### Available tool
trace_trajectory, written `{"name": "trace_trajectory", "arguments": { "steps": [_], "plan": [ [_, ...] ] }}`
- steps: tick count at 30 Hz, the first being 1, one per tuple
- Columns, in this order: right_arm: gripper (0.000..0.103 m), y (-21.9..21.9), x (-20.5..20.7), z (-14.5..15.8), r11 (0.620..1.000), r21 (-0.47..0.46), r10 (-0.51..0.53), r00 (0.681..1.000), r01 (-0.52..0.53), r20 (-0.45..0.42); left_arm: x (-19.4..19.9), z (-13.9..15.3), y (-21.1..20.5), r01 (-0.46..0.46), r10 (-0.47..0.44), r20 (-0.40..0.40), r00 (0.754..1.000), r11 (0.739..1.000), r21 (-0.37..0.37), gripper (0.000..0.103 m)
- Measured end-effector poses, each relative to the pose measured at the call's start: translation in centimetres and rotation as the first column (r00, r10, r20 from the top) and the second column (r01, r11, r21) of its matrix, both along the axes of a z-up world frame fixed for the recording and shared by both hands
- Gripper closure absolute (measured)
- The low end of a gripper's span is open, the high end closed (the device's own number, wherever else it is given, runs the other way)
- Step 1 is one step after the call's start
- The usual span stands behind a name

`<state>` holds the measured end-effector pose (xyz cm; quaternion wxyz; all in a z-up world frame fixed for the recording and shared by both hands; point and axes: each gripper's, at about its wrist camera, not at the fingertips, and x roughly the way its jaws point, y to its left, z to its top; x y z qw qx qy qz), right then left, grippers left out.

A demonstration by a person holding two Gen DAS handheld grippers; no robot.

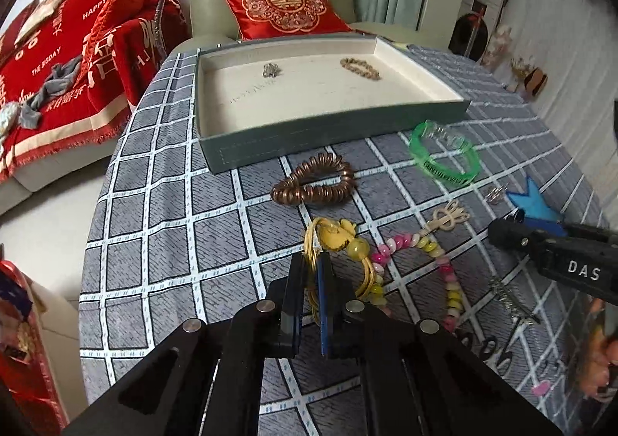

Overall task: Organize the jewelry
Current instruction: 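Grasp the yellow cord bracelet with the left tool while the right tool grasps the black hair clip, then carry the yellow bracelet with the left tool while the right tool carries the black clip into the tray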

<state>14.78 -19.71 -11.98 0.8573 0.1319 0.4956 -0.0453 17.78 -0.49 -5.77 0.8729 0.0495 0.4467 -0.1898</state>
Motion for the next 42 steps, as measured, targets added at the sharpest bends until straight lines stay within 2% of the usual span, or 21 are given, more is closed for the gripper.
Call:
{"name": "trace_trajectory", "arguments": {
  "steps": [8,22,32,39,42],
  "plan": [
    [0.064,-1.3,-1.0,0.5,0.995,0.099,-0.018,1.0,0.016,0.01,-0.8,2.5,1.2,0.012,-0.01,0.039,0.999,0.998,-0.056,0.082],
    [0.064,-2.2,-0.8,4.3,0.992,0.123,-0.001,0.996,-0.011,0.092,-0.3,6.5,1.7,0.027,-0.016,0.075,0.997,0.99,-0.141,0.082],
    [0.064,-3.1,2.6,7.8,0.991,0.125,0.035,0.988,-0.054,0.152,2.9,9.6,0.7,0.033,-0.012,0.139,0.99,0.988,-0.15,0.082],
    [0.064,-3.3,7.2,10.4,0.99,0.098,0.078,0.978,-0.099,0.195,6.7,10.7,-0.3,0.022,0.003,0.153,0.988,0.987,-0.16,0.082],
    [0.064,-3.6,9.4,10.8,0.987,0.114,0.089,0.976,-0.113,0.201,8.1,11.1,-0.6,0.015,0.011,0.157,0.988,0.986,-0.167,0.082]
  ]
}}
